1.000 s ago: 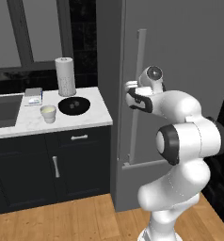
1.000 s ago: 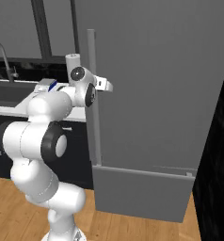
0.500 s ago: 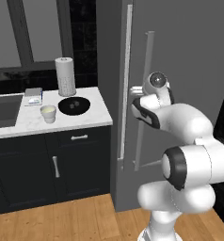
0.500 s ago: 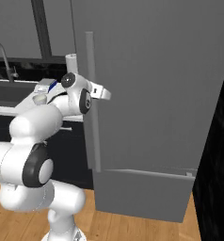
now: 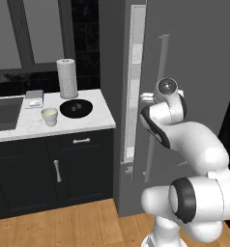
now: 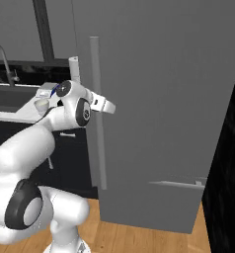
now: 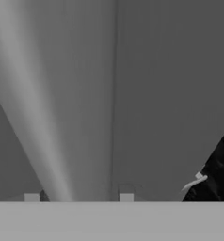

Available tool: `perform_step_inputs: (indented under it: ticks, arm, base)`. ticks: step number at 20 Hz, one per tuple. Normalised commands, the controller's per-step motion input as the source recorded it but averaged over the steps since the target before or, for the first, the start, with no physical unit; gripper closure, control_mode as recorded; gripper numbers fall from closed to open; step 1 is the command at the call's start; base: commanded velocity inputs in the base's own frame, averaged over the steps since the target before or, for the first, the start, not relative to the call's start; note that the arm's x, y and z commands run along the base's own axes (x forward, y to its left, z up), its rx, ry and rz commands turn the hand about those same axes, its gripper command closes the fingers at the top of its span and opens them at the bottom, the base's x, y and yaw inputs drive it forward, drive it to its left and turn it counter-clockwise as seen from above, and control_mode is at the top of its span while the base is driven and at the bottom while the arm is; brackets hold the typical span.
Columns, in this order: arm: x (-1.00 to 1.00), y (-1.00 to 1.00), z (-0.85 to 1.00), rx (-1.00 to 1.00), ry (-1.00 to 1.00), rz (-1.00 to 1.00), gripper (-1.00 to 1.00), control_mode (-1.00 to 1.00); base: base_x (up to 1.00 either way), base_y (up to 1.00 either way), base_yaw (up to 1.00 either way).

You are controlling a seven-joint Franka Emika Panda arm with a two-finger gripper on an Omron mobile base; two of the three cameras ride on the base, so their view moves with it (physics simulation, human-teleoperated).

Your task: Grab a lemon wedge from the fridge and one ice cube from the ice bowl, and put them in the glass of lemonade.

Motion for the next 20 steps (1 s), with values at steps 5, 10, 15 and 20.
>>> perform_step_inputs:
  ticks: [5, 10, 15, 20]
  arm:
    - [-0.67, -1.0, 0.0, 0.04, 0.04, -0.14, 1.0, -1.0]
    - [-0.69, -1.0, 0.0, 0.06, 0.02, -0.15, 1.0, -1.0]
    - [-0.62, -1.0, -0.01, 0.04, 0.01, -0.15, 1.0, -1.0]
    - [-0.32, -1.0, 0.0, 0.0, 0.14, -0.21, 1.0, -1.0]
  base:
    - [0.0, 0.0, 0.0]
    - [0.0, 0.0, 0.0]
    - [0.0, 0.0, 0.0]
    - [0.0, 0.0, 0.0]
